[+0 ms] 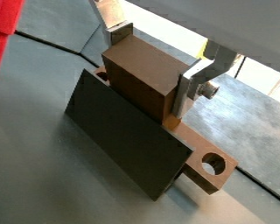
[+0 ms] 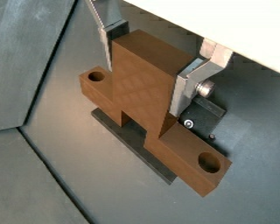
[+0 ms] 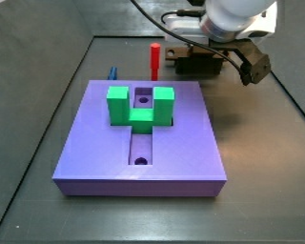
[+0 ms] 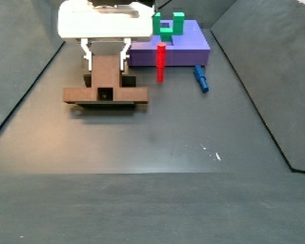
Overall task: Pick up the brown object. Move up. Place the brown object on the fixture. Regrasp the brown object. Move to above the board. Insert the brown object.
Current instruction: Regrasp the brown object.
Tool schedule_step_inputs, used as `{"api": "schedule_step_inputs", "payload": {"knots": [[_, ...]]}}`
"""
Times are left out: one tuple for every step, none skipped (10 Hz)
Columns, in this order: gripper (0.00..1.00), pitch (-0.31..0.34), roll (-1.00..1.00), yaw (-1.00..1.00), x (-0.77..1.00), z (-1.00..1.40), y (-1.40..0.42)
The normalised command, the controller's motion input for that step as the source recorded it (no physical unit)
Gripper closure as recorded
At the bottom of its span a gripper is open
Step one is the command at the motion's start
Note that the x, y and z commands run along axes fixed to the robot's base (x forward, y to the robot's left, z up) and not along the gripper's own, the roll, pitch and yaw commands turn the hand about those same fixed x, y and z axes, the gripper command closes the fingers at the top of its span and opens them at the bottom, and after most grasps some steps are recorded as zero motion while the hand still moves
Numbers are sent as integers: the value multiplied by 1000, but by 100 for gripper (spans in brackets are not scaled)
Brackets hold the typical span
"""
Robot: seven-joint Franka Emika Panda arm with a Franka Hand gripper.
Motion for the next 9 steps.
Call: {"api": "schedule_step_inputs", "payload": {"knots": [[100, 0, 0, 0, 0, 0, 0], [100, 0, 0, 0, 0, 0, 0], [100, 0, 0, 0, 0, 0, 0], [100, 0, 0, 0, 0, 0, 0], [100, 0, 0, 0, 0, 0, 0], [100, 0, 0, 0, 0, 0, 0], [100, 0, 0, 0, 0, 0, 0], [100, 0, 0, 0, 0, 0, 0], [100, 0, 0, 0, 0, 0, 0]]}}
